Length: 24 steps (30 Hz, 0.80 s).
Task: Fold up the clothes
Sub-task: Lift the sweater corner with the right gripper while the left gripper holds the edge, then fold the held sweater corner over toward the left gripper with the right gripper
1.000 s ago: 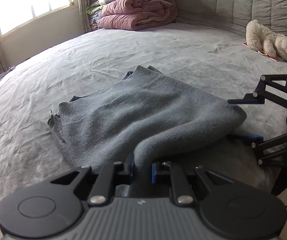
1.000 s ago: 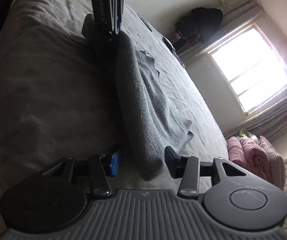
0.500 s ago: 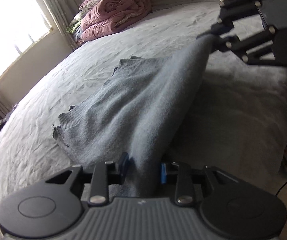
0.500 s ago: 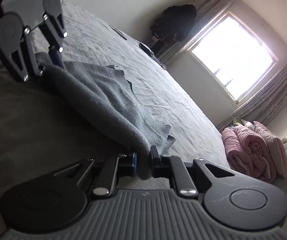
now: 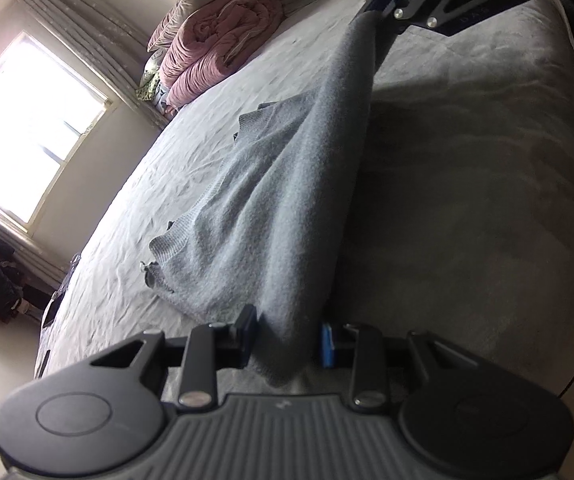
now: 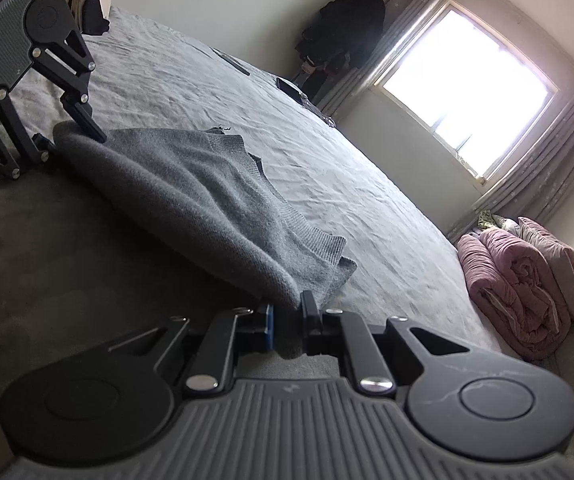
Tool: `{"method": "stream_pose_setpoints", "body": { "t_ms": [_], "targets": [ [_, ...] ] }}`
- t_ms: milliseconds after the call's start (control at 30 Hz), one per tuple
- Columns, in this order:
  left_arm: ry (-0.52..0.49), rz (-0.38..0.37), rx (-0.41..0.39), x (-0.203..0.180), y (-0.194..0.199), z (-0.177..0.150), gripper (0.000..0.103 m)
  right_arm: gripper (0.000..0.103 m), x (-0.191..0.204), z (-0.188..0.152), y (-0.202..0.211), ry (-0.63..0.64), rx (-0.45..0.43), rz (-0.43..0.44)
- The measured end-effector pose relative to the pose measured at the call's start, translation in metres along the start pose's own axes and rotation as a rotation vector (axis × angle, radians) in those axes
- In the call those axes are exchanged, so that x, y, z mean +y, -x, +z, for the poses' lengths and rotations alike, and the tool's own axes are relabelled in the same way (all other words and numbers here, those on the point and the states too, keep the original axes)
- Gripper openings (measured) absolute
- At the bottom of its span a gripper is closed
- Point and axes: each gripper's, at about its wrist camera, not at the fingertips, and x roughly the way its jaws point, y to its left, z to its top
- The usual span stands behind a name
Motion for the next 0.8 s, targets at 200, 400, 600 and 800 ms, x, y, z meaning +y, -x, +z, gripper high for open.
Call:
{"method": "stream_pose_setpoints", "body": {
  "t_ms": [200,400,600,800],
  "targets": [
    [0.006,0.002,0.009,0.004,0.001,-0.003,0.028,0.012,0.000,-0.004,0.002,-0.017,0.013,0.010],
    [0.046,0.011,0.015,0.010,0.002,-0.004,0.019,0.012,0.006,-0.008,0.002,0.015,0.029,0.013],
    [0.068,0.025,0.016,0.013,0.000,-0.004,0.016,0.013,0.017,-0.015,0.000,0.094,0.047,0.019],
    [0.061,0.029,0.014,0.010,0.001,-0.005,0.016,0.015,0.033,-0.025,-0.003,0.225,0.073,0.003]
  ]
}}
